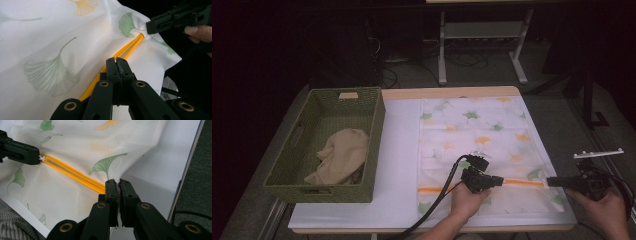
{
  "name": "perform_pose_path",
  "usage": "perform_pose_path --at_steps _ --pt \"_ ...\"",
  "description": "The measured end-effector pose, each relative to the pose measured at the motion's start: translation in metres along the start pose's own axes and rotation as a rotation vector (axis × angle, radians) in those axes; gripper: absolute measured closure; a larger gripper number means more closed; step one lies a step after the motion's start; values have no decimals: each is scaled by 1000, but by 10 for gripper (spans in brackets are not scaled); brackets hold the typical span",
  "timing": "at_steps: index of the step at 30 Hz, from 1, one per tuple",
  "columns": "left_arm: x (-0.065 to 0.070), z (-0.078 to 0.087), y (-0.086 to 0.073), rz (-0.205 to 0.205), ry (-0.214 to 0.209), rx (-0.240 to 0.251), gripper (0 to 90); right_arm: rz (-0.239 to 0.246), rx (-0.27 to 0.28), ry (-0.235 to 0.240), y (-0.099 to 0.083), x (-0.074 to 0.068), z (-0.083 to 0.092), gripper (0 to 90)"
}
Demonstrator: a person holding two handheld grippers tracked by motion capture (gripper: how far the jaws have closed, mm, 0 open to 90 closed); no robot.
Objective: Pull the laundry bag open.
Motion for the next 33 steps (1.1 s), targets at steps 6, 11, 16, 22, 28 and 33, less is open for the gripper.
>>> perform_pose_path --at_steps 6,11,16,22,28,33 --pt "-4 12 -4 6 13 -5 900 2 -3 -7 0 0 0 855" --pt "-8 24 -7 7 33 2 900 4 -1 -15 -1 1 1 855" --pt "-9 38 -8 7 44 12 900 5 4 -17 -1 0 1 855" --pt "-12 52 -11 6 59 17 900 14 -3 -29 0 -4 0 855" --pt "-17 70 -14 15 82 33 900 14 4 -33 -1 -4 1 854" --pt "-18 80 -18 16 89 43 900 16 3 -37 -1 -6 1 854"
Point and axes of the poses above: each handheld gripper's, and its own axes: z roughly backward along the jaws, y roughly out of its top, x roughly to its right, the point moved 6 cm from there along -z, roughly forward along the jaws, and after that the axes turned 13 degrees about -y, right-handed, at the moved point
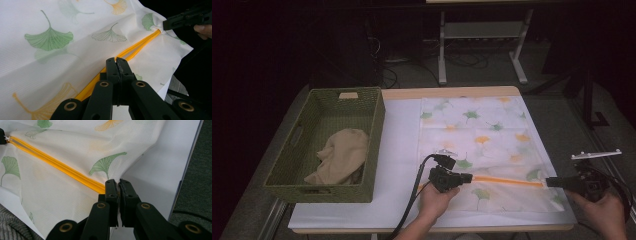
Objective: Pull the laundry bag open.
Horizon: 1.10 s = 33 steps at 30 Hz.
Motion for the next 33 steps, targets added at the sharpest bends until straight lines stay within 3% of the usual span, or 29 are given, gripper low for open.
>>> perform_pose_path --at_steps 7,20,33 --pt "-2 9 -3 -2 11 3 900 2 2 -7 0 -2 0 855" --pt "-17 46 -12 20 55 36 900 3 3 -18 0 -2 -1 854" --pt "-32 97 -23 42 152 107 900 10 12 -30 4 -2 -2 855"
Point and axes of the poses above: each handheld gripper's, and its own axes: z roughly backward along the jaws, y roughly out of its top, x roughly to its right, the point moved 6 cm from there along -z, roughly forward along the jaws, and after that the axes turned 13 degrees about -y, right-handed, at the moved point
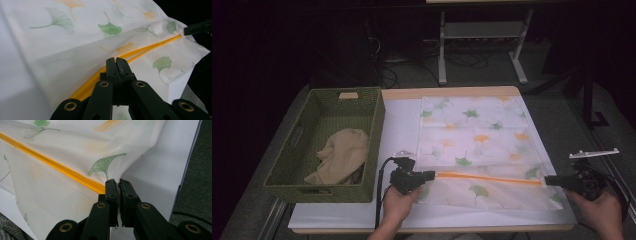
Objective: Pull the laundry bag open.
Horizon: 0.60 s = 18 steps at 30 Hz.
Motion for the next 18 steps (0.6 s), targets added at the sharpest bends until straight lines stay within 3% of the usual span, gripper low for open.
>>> perform_pose_path --at_steps 11,14,18 --pt "-14 29 -12 13 76 27 900 -8 0 -11 2 3 -2 854" --pt "-15 39 -16 -30 113 22 900 -12 2 -15 2 5 -3 854" --pt "-12 43 -17 -58 143 21 900 -12 5 -8 3 4 -5 854"
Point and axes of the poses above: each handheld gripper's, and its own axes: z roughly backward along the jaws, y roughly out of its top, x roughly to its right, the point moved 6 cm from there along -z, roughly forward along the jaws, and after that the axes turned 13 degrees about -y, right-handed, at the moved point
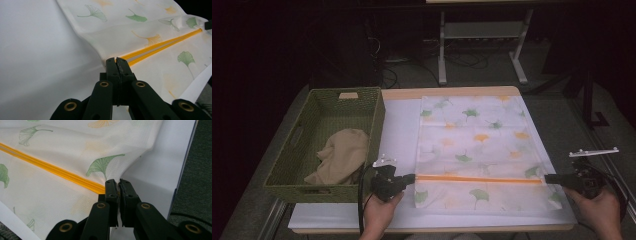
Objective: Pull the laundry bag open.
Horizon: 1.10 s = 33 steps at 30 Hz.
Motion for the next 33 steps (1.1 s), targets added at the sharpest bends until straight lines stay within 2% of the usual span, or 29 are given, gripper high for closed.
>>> perform_pose_path --at_steps 5,7,10,15,17,24,33 --pt "-4 0 -4 19 16 -15 900 8 9 17 1 -4 -2 836" --pt "-6 0 -7 31 10 -22 894 12 22 37 1 -6 -1 791" --pt "-8 2 -10 46 8 -21 877 -8 67 67 4 -6 5 719" --pt "-3 4 -7 9 4 -23 813 0 110 79 9 -13 13 676" --pt "-2 5 -6 -1 -3 -21 796 16 121 85 11 -18 14 652" --pt "0 9 -3 2 -38 8 690 99 148 83 18 -43 16 590" --pt "6 16 7 -29 -68 20 556 194 145 64 21 -71 15 544"
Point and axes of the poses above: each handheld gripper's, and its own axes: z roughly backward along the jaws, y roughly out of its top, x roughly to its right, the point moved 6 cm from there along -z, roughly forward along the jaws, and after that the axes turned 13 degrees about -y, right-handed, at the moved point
